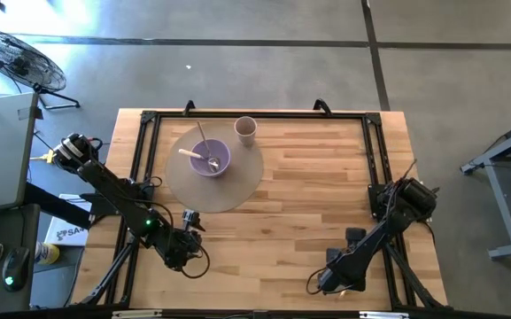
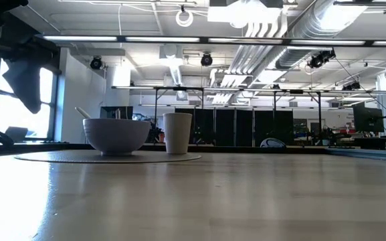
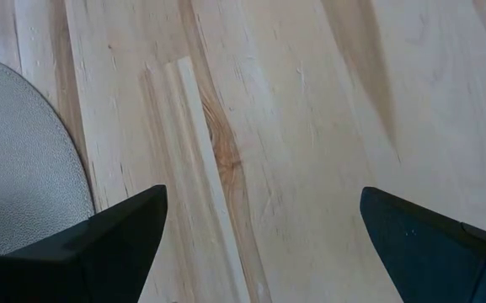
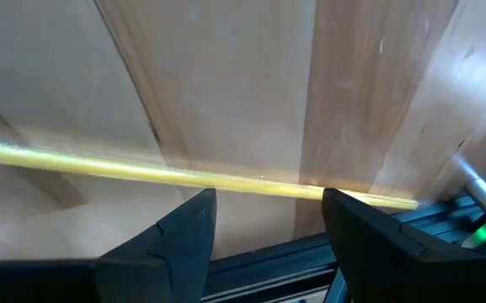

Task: Pick & Place Utensil
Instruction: Put the yellow straw into the white cup on the gray placemat

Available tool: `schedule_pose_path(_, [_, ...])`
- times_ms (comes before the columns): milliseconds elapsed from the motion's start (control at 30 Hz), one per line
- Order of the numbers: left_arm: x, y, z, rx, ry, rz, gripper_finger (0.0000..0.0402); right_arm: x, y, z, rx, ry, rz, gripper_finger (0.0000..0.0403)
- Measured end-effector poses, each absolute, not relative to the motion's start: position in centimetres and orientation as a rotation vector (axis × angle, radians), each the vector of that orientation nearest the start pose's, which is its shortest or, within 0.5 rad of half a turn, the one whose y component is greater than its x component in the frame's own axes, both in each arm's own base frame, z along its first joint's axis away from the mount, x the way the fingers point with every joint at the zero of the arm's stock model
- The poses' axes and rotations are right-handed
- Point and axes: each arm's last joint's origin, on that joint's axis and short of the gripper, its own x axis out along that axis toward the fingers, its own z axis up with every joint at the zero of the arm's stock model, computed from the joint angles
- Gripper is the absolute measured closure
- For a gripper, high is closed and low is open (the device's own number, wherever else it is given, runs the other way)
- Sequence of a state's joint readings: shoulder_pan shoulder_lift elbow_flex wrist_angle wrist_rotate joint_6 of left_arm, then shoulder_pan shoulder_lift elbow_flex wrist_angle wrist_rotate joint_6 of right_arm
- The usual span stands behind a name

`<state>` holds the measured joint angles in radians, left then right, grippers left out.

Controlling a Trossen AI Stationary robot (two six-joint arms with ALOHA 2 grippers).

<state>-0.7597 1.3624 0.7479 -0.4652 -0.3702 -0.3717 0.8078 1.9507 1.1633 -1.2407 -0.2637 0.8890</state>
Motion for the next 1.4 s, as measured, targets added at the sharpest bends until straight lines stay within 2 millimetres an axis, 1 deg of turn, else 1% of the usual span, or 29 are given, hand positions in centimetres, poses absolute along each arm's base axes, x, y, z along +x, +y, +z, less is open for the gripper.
schedule_pose_path(67, [18.5,-16.1,18.6,0.24,0.954,-0.173,0.0015,19.6,21.6,13.0,-0.027,2.054,-0.249,0.0191])
schedule_pose_path(233, [18.5,-16.1,18.6,0.24,0.954,-0.173,0.0015,19.3,21.4,11.8,0.032,2.057,-0.177,0.0191])
schedule_pose_path(367, [18.5,-16.1,18.6,0.24,0.954,-0.173,0.0015,19.3,20.9,11.5,0.021,2.051,-0.192,0.0191])
schedule_pose_path(533, [18.5,-16.1,18.6,0.24,0.954,-0.173,0.0015,20.1,20.2,11.5,0.015,2.038,-0.171,0.0192])
schedule_pose_path(700, [18.5,-16.1,18.6,0.24,0.954,-0.173,0.0015,21.2,19.2,11.3,0.013,2.045,-0.1,0.0192])
schedule_pose_path(800, [18.5,-16.1,18.6,0.24,0.954,-0.173,0.0015,21.8,18.5,11.3,0.023,2.042,-0.087,0.0199])
schedule_pose_path(933, [18.5,-16.1,18.6,0.24,0.954,-0.173,0.0015,22.4,17.8,11.3,0.04,2.038,-0.076,0.0225])
schedule_pose_path(1200, [18.5,-16.1,18.6,0.24,0.954,-0.173,0.0015,23.1,17.1,11.2,0.077,2.029,-0.078,0.0305])
schedule_pose_path(1400, [18.5,-16.1,18.6,0.24,0.954,-0.173,0.0015,23.6,16.5,11.2,0.107,2.025,-0.089,0.035])
